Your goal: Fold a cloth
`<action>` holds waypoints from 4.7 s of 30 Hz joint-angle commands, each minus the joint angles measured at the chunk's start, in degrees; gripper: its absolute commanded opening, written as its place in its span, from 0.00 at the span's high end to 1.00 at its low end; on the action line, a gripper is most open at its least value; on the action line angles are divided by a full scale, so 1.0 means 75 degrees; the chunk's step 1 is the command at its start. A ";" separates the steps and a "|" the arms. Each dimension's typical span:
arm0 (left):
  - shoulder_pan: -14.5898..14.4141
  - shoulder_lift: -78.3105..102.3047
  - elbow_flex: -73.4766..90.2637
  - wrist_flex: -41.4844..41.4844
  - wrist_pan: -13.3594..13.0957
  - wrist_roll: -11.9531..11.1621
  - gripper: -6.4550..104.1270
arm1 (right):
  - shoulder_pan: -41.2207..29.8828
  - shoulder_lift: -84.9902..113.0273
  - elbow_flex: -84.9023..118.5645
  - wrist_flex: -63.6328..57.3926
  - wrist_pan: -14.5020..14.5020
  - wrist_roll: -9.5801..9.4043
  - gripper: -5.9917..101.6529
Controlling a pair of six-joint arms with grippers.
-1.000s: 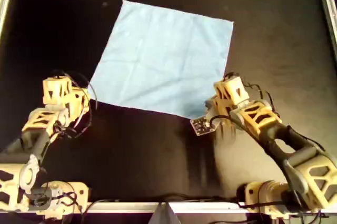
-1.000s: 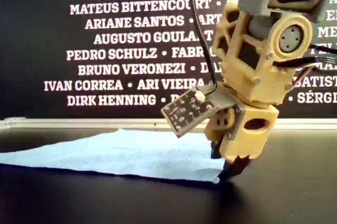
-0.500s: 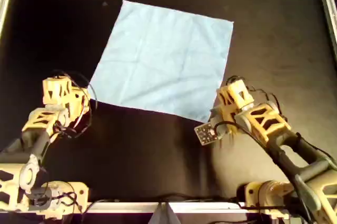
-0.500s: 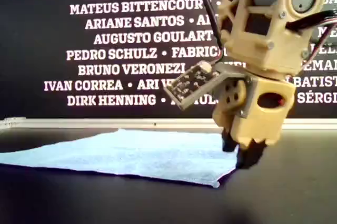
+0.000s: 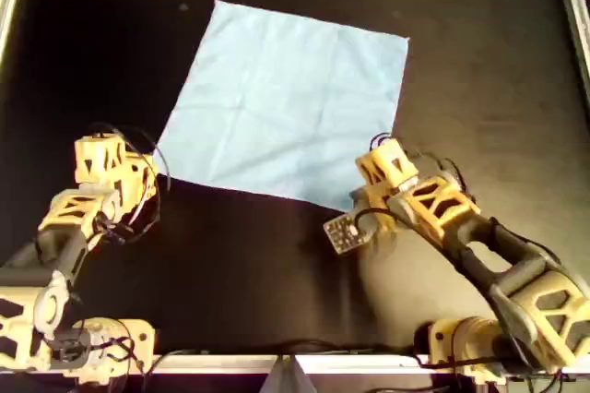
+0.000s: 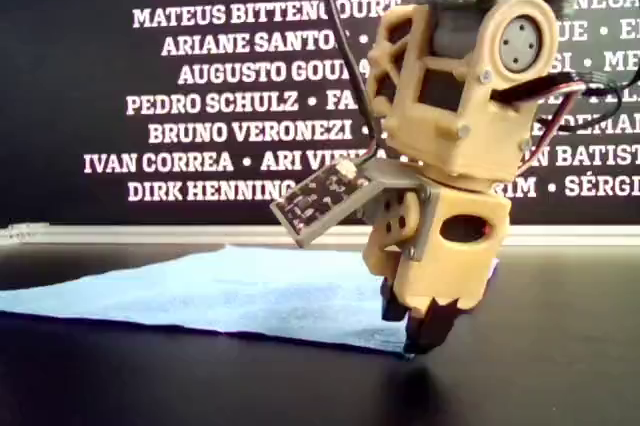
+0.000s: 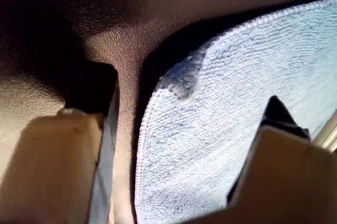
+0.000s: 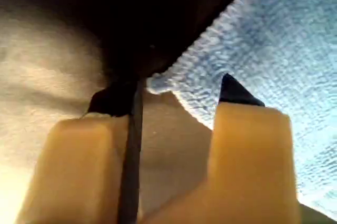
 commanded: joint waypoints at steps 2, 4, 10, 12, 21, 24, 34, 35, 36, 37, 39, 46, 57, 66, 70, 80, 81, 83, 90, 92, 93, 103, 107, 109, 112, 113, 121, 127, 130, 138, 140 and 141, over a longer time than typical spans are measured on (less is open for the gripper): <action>-0.0141 -0.0023 -0.0094 -0.0094 0.0047 0.0023 0.07 | 0.0070 0.0094 -0.0422 -0.0516 -0.0070 0.0012 0.38; -0.0141 -0.0023 -0.0094 -0.0129 0.0047 0.0023 0.07 | 0.0070 0.0094 -0.0422 -0.0668 -0.0070 0.0012 0.38; -0.0141 -0.0059 -0.0105 -0.0141 0.0047 0.0023 0.07 | 0.0070 -0.0152 -0.0445 -0.1102 -0.0070 0.0012 0.38; -0.0141 -0.0270 -0.0152 -0.0141 -0.0035 0.0023 0.07 | 0.0059 -0.0504 -0.0539 -0.1125 -0.0070 0.0012 0.38; -0.0152 -0.0785 -0.0656 -0.0094 0.0047 0.0023 0.08 | 0.0023 -0.0785 -0.0551 -0.1148 -0.0070 0.0012 0.38; -0.0164 -0.0809 -0.0668 -0.0082 0.0059 0.0035 0.08 | 0.0012 -0.0820 -0.0691 -0.1148 -0.0070 0.0000 0.38; -0.0656 -0.0809 -0.0668 -0.0035 -0.0082 0.0035 0.18 | 0.0000 -0.0832 -0.1113 -0.1148 -0.0070 -0.0012 0.40; -0.0656 -0.0809 -0.0668 -0.0035 -0.0082 0.0035 0.21 | -0.0012 -0.0832 -0.1113 -0.1148 -0.0070 -0.0012 0.40; -0.0656 -0.0809 -0.0668 -0.0035 -0.0082 0.0035 0.24 | -0.0035 -0.0832 -0.1113 -0.1148 -0.0070 0.0000 0.40; -0.0656 -0.0797 -0.0668 -0.0035 -0.0082 0.0035 0.28 | -0.0047 -0.0832 -0.1113 -0.1148 -0.0070 0.0000 0.40; -0.0656 -0.0773 -0.0668 -0.0035 -0.0082 0.0035 0.36 | -0.0059 -0.0832 -0.1113 -0.1148 -0.0070 0.0000 0.41; -0.0680 -0.0656 -0.0668 -0.0059 0.0070 0.0023 0.73 | -0.0059 -0.0738 -0.1125 -0.1148 -0.0070 0.0000 0.72; -0.0680 0.0457 -0.0434 0.0000 0.0070 -0.0105 0.96 | -0.0070 -0.0621 -0.1113 -0.1148 -0.0059 0.0000 0.95; -0.0703 0.2613 0.1195 0.0645 0.0070 -0.0105 0.96 | -0.0164 0.0516 -0.0680 -0.1078 0.0070 -0.0117 0.95; -0.0703 0.3621 0.1816 0.0891 0.0082 -0.0105 0.96 | -0.0352 0.0973 -0.0258 -0.1078 0.0070 -0.0117 0.95; -0.1852 0.4887 0.2039 0.0891 0.0070 -0.0105 0.96 | -0.0809 0.1020 -0.0082 -0.1113 0.0082 -0.0129 0.95; -0.1980 0.4887 0.2039 0.0891 0.0070 -0.0117 0.96 | -0.0938 0.0996 -0.0117 -0.1125 0.0082 -0.0129 0.95; -0.2109 0.4887 0.2027 0.0879 0.0059 -0.0117 0.96 | -0.1184 0.1020 -0.0141 -0.1160 0.0082 -0.0129 0.95; -0.2027 0.4793 0.1582 0.0727 -0.0070 -0.0117 0.96 | -0.1383 0.0914 -0.0492 -0.2156 0.0082 -0.0129 0.95; -0.2016 0.4512 0.1219 0.0727 -0.0070 -0.0105 0.96 | -0.1359 0.0902 -0.0691 -0.2320 0.0082 -0.0129 0.95; -0.2016 0.4289 0.0984 0.0727 -0.0070 -0.0105 0.96 | -0.1359 0.0902 -0.0773 -0.2355 0.0082 -0.0129 0.95; -0.2016 0.0645 -0.2496 0.0727 -0.0070 -0.0105 0.96 | -0.1758 0.0223 -0.2391 -0.2402 0.0082 -0.0141 0.95; -0.2004 -0.0422 -0.3855 0.0727 -0.0082 -0.0094 0.96 | -0.1852 -0.0609 -0.3398 -0.2402 0.0047 -0.0141 0.95; -0.1992 -0.0785 -0.4406 0.0727 -0.0082 -0.0047 0.96 | -0.1852 -0.1055 -0.3949 -0.2402 0.0012 -0.0141 0.95; -0.1641 -0.1301 -0.5086 0.0727 -0.0082 -0.0094 0.96 | -0.1852 -0.1699 -0.4711 -0.2402 -0.0035 -0.0141 0.95; -0.1512 -0.1453 -0.5297 0.0727 -0.0082 -0.0094 0.96 | -0.1863 -0.1898 -0.4957 -0.2402 0.0012 -0.0141 0.95; -0.0762 -0.2367 -0.6621 0.0727 -0.0082 -0.0094 0.96 | -0.1887 -0.3422 -0.7043 -0.2402 0.0070 -0.0152 0.95; -0.0703 -0.3352 -0.7840 0.0727 -0.0082 -0.0094 0.96 | -0.2074 -0.4723 -0.8883 -0.2402 0.0070 -0.0152 0.95; -0.0703 -0.3902 -0.8438 0.0727 -0.0047 -0.0094 0.96 | -0.2227 -0.5309 -0.9621 -0.2402 0.0070 -0.0152 0.95; -0.0703 -0.5215 -1.0020 0.0727 -0.0012 -0.0094 0.96 | -0.2367 -0.6633 -1.1461 -0.2402 -0.0059 -0.0141 0.95; -0.0703 -0.5426 -1.0312 0.0727 0.0035 -0.0094 0.96 | -0.2367 -0.6937 -1.1895 -0.2402 -0.0059 -0.0141 0.95; -0.0703 -0.5508 -1.0418 0.0727 0.0059 -0.0094 0.95 | -0.2367 -0.7078 -1.2105 -0.2402 -0.0059 -0.0141 0.95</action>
